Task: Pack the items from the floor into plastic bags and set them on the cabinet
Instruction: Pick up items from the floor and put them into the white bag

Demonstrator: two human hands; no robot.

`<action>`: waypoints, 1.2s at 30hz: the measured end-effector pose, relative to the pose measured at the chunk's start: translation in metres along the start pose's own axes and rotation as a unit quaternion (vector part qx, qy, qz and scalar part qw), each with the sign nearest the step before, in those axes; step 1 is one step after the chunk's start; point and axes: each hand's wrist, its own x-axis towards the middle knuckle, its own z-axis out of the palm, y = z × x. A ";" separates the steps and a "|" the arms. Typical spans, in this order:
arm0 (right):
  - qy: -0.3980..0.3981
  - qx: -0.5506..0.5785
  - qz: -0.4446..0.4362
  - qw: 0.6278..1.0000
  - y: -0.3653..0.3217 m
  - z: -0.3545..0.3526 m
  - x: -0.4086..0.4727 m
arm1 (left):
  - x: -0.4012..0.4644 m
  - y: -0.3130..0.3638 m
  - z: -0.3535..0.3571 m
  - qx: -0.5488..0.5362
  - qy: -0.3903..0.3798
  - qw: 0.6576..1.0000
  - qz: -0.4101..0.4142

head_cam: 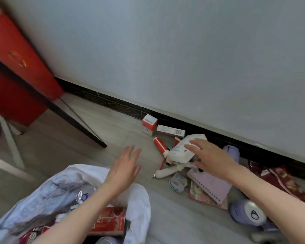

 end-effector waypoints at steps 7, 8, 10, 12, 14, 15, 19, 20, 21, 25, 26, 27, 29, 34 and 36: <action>0.039 -0.022 -0.057 0.997 0.027 0.045 0.021 | 0.096 -0.015 0.027 0.002 0.004 1.000 -0.021; 0.049 -0.017 -0.061 0.997 0.027 0.046 0.023 | 0.105 -0.014 0.029 -0.006 0.010 1.000 -0.016; 0.068 -0.004 -0.059 0.996 0.029 0.047 0.028 | 0.125 -0.010 0.031 -0.019 0.026 0.999 -0.009; 0.097 0.007 -0.046 0.994 0.034 0.048 0.032 | 0.144 -0.004 0.032 -0.046 0.043 0.998 -0.026; 0.142 0.022 -0.017 0.989 0.036 0.049 0.034 | 0.159 0.003 0.035 -0.088 0.056 0.993 -0.051; 0.160 0.025 -0.002 0.987 0.036 0.050 0.033 | 0.164 0.005 0.036 -0.109 0.064 0.990 -0.062; 0.195 0.019 0.038 0.980 0.030 0.047 0.027 | 0.173 0.009 0.044 -0.169 0.107 0.975 -0.097; 0.199 0.020 0.043 0.979 0.028 0.045 0.025 | 0.172 0.009 0.045 -0.178 0.113 0.972 -0.102; 0.204 0.023 0.048 0.978 0.027 0.043 0.024 | 0.170 0.009 0.045 -0.183 0.116 0.971 -0.105; 0.215 0.031 0.072 0.974 0.020 0.028 0.020 | 0.146 0.013 0.028 -0.217 0.126 0.963 -0.101; 0.215 0.038 0.077 0.973 0.016 0.021 0.019 | 0.136 0.014 0.019 -0.221 0.130 0.962 -0.093; 0.213 0.037 0.076 0.973 0.011 0.014 0.019 | 0.126 0.015 0.009 -0.223 0.135 0.962 -0.086; 0.201 0.011 0.041 0.979 -0.002 -0.003 0.017 | 0.104 0.014 -0.015 -0.226 0.147 0.960 -0.073; 0.128 -0.043 -0.075 0.988 -0.053 -0.055 0.016 | 0.046 0.002 -0.083 -0.233 0.186 0.951 -0.080; 0.120 -0.057 -0.088 0.987 -0.079 -0.076 0.019 | 0.018 -0.002 -0.107 -0.238 0.194 0.947 -0.090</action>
